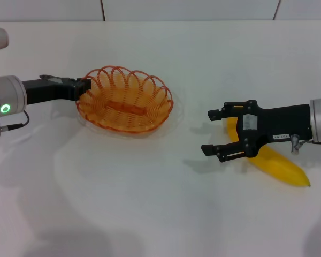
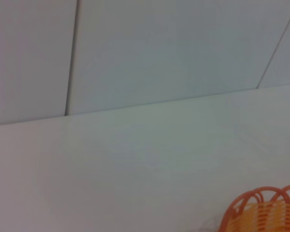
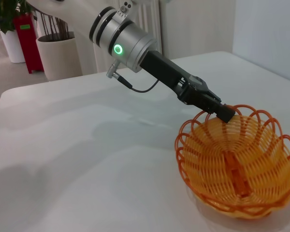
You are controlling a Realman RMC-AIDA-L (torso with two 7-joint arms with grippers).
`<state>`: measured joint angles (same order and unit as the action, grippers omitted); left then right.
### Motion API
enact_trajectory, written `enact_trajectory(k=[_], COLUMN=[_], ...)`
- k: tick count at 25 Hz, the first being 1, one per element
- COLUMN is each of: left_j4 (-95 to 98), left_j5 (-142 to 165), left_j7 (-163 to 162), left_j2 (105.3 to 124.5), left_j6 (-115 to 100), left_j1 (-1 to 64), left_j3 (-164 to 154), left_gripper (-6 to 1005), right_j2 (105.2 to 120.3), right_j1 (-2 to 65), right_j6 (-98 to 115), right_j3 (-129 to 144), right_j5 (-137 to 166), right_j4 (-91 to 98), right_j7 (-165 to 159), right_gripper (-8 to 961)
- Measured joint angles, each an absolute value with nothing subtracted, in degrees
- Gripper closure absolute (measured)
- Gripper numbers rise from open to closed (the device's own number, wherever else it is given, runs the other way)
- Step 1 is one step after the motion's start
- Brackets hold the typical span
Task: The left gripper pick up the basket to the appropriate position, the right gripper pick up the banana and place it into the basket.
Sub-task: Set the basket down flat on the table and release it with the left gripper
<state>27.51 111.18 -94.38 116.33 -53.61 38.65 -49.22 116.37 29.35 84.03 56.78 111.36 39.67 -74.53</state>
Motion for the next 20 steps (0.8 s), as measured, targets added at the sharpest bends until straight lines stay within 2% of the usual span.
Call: enact_trajectory(k=[20], left_j4=[27.92], left_j5=[111.09], left_j7=[-93.67], left_j2=[116.36], left_j6=[-53.97], left_j1=[38.66], left_j3=[-49.15], left_gripper=[918], right_j2=[116.37], right_j1=[29.39], right_j6=[84.38], right_j3=[56.78], right_j5=[111.92], right_j4=[39.63], right_j7=[-75.11], right_gripper=[64])
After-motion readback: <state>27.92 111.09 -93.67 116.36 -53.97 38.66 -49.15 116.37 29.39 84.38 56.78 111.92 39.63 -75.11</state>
